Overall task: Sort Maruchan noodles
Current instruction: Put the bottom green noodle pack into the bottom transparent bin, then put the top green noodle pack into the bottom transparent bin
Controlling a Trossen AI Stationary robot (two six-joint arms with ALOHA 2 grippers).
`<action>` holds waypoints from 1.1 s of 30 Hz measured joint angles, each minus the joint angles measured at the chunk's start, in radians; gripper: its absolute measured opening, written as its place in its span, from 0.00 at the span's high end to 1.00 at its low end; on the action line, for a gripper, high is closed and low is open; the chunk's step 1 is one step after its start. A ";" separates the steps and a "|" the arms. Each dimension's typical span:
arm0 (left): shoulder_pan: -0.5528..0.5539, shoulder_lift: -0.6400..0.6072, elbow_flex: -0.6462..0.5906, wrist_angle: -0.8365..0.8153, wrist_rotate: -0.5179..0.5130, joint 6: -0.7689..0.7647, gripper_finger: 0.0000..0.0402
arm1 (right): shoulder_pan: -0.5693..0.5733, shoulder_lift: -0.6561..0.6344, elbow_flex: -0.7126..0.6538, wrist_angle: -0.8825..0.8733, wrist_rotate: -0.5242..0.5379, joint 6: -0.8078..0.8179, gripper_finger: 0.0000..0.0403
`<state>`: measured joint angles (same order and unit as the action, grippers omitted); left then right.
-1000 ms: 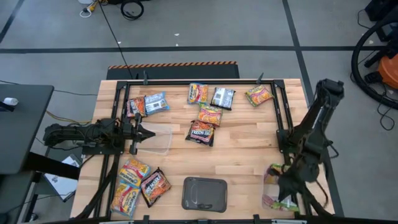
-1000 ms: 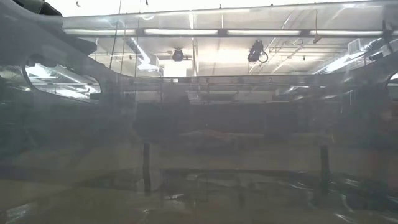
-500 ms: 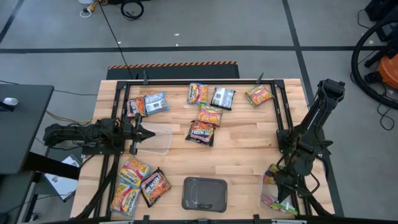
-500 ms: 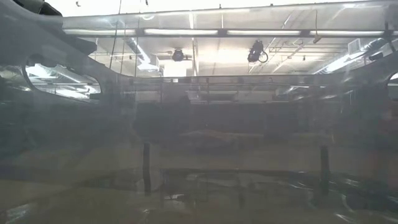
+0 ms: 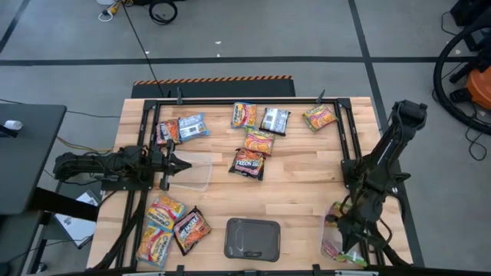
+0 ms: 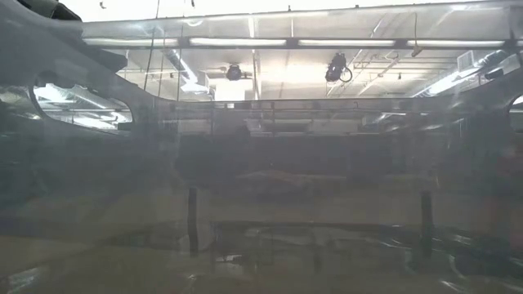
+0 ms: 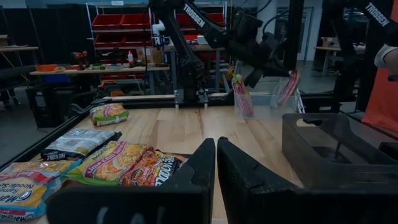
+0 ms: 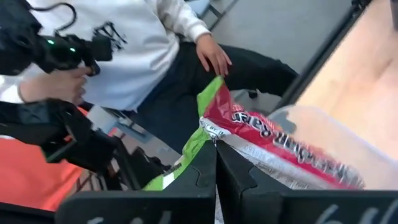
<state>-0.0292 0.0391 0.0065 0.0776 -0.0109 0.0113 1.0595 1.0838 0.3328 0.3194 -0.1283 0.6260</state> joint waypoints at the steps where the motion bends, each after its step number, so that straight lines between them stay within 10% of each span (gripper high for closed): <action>1: 0.000 0.000 0.000 0.000 0.000 0.000 0.94 | 0.000 0.010 0.000 -0.001 0.000 0.001 0.98; 22: 0.000 0.000 0.000 0.000 0.000 0.000 0.94 | -0.002 0.002 0.052 -0.055 0.083 -0.086 0.73; 33: 0.000 0.000 0.000 0.000 0.000 0.000 0.94 | -0.058 -0.132 0.430 -1.066 0.525 -0.031 0.71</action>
<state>-0.0293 0.0391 0.0064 0.0776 -0.0108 0.0113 1.0017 0.9514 0.7629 -0.7461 0.3966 0.5950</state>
